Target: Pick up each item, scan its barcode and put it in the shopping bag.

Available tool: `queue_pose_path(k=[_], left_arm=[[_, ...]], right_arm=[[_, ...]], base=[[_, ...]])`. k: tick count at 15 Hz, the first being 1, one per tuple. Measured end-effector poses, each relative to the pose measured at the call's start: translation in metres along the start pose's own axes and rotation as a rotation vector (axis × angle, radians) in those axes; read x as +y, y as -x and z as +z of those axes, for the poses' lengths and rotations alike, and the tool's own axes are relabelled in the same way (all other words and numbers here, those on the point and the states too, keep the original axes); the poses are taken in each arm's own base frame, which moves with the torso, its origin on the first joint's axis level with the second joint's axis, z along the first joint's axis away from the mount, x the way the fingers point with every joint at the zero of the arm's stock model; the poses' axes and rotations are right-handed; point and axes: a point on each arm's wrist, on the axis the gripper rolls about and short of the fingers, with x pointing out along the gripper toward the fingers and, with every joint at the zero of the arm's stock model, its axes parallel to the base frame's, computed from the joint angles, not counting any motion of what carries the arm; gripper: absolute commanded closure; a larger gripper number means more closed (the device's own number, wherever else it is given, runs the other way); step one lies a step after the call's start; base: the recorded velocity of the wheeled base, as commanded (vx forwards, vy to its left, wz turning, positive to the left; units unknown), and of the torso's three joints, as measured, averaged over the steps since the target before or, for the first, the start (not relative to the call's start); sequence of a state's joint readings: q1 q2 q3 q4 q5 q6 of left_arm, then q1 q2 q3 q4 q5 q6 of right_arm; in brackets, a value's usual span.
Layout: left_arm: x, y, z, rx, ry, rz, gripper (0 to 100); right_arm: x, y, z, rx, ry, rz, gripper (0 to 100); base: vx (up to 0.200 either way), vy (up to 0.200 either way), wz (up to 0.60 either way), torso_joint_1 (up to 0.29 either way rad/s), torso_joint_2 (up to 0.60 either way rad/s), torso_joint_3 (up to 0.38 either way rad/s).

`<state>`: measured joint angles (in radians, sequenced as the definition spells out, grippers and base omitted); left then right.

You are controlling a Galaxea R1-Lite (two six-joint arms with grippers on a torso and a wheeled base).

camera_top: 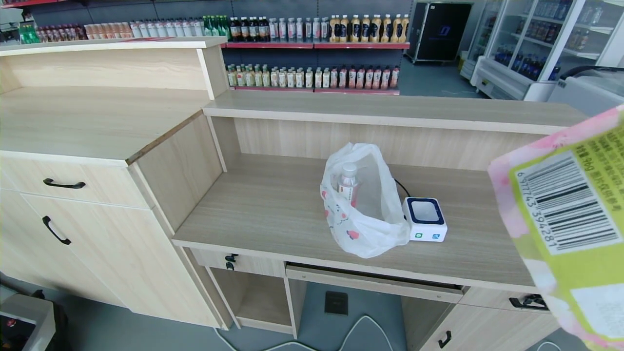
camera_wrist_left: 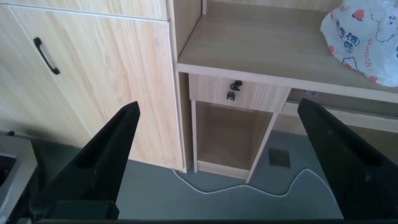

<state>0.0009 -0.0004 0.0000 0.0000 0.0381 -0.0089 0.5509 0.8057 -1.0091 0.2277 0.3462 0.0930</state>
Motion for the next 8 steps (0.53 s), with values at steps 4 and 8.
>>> queue_pose_path(k=[4,8], left_arm=[[0.000,0.000,0.000,0.000,0.000,0.001,0],[0.000,0.000,0.000,0.000,0.000,0.000,0]], right_arm=[[0.010,0.019,0.016,-0.063,-0.089,0.042,100],[0.014,0.029,0.025,-0.004,-0.139,0.077,100]], base=[[0.000,0.000,0.00,0.000,0.00,0.000],[0.000,0.000,0.00,0.000,0.00,0.000]])
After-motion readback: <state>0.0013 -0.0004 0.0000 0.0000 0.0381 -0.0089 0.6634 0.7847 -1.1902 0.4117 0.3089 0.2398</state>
